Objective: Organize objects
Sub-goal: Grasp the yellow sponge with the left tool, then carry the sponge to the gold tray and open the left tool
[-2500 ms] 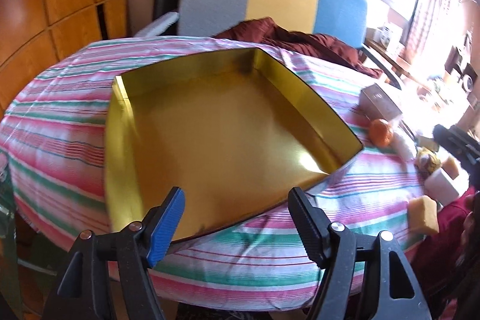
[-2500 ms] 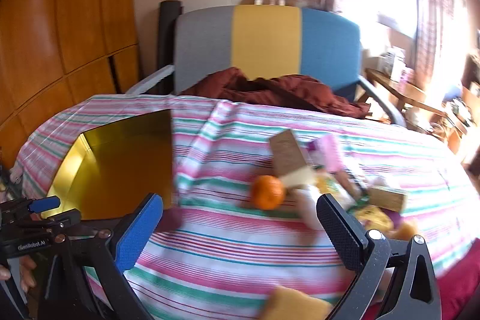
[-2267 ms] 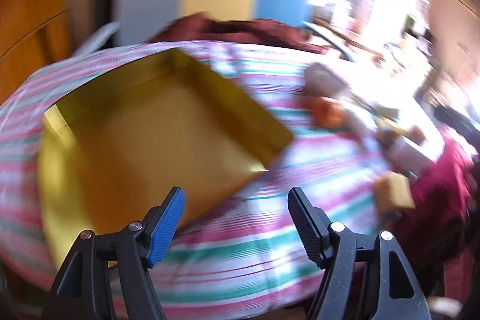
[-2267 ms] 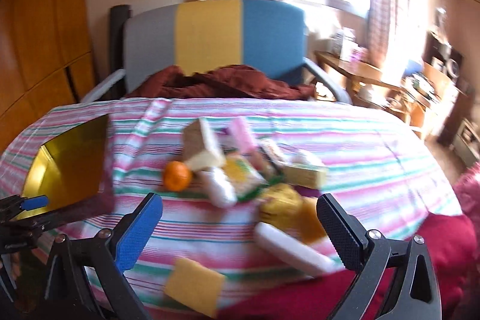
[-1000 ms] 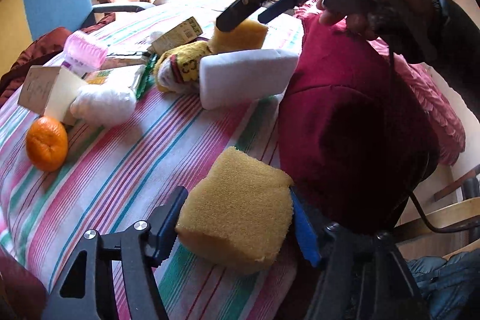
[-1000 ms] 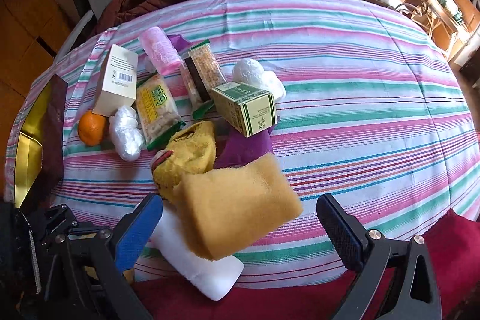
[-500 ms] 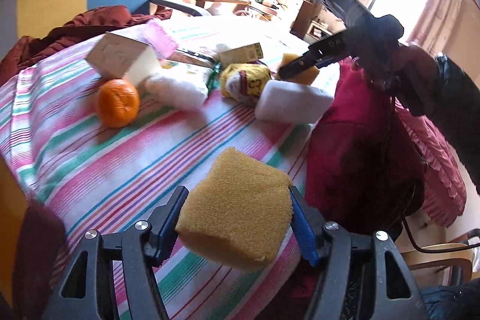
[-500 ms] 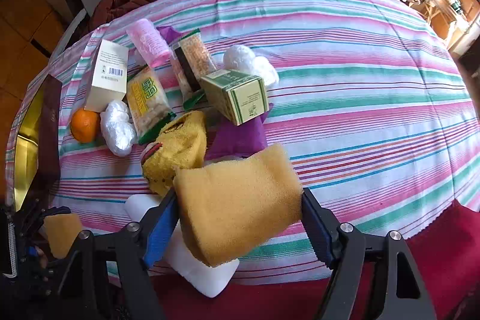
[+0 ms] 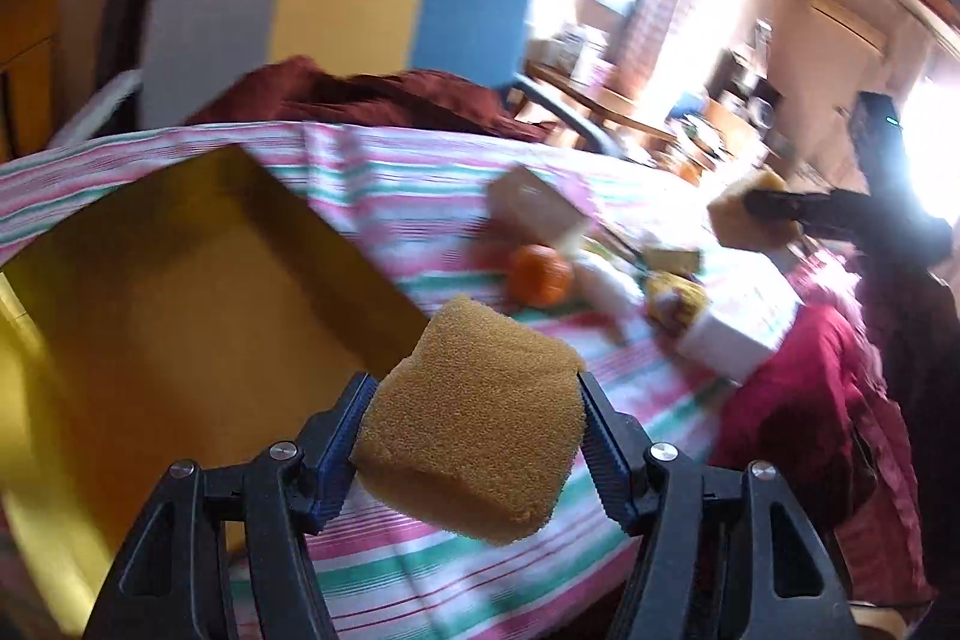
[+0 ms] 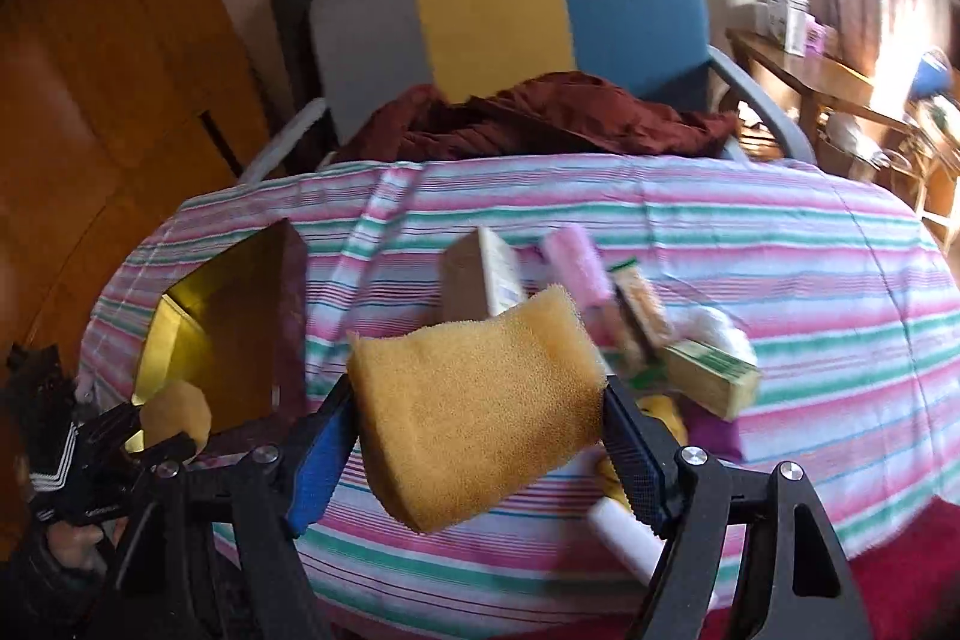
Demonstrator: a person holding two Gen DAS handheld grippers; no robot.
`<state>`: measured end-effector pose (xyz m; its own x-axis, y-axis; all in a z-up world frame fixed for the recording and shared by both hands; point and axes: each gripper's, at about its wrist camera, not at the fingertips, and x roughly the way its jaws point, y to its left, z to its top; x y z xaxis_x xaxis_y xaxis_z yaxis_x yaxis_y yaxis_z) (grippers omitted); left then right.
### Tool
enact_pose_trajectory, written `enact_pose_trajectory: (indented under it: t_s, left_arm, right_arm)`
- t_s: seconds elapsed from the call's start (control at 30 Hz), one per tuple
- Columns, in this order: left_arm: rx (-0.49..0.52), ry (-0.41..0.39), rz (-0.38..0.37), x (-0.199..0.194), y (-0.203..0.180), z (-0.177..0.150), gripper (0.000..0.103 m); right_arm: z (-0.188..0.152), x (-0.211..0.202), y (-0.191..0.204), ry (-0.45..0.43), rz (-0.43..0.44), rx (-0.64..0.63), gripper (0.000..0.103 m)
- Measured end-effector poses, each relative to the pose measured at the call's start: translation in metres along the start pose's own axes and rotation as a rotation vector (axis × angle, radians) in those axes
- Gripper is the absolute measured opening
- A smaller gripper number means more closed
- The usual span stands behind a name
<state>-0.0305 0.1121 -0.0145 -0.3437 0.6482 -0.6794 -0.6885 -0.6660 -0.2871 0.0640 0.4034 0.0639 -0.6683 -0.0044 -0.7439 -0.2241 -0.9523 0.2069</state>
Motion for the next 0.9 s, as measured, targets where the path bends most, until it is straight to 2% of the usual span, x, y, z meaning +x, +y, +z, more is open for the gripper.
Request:
enact_pose_trajectory:
  t_s: [0.23, 0.27, 0.4, 0.47, 0.53, 0.63, 0.73, 0.9]
  left_arm:
    - [-0.188, -0.035, 0.286, -0.038, 0.085, -0.018, 0.067]
    - [-0.206, -0.038, 0.346, -0.044, 0.096, -0.021, 0.068]
    - [-0.239, -0.043, 0.432, -0.051, 0.116, -0.035, 0.074]
    - [-0.246, -0.044, 0.481, -0.058, 0.122, -0.04, 0.08]
    - [-0.259, -0.052, 0.51, -0.065, 0.125, -0.046, 0.082]
    - [-0.278, -0.051, 0.524, -0.071, 0.13, -0.052, 0.085]
    - [-0.282, -0.042, 0.509, -0.07, 0.132, -0.055, 0.086]
    - [-0.296, -0.094, 0.524, -0.081, 0.131, -0.052, 0.086]
  right_arm:
    - [0.006, 0.06, 0.123, 0.028, 0.191, -0.144, 0.079]
    - [0.005, 0.07, 0.141, 0.037, 0.205, -0.165, 0.079]
    - [-0.004, 0.108, 0.195, 0.091, 0.255, -0.224, 0.083]
    - [-0.013, 0.124, 0.217, 0.131, 0.281, -0.237, 0.092]
    - [-0.022, 0.135, 0.228, 0.162, 0.305, -0.236, 0.102]
    - [-0.031, 0.143, 0.237, 0.175, 0.336, -0.234, 0.103]
    - [-0.037, 0.146, 0.234, 0.177, 0.322, -0.217, 0.103]
    - [-0.043, 0.132, 0.221, 0.124, 0.291, -0.175, 0.103]
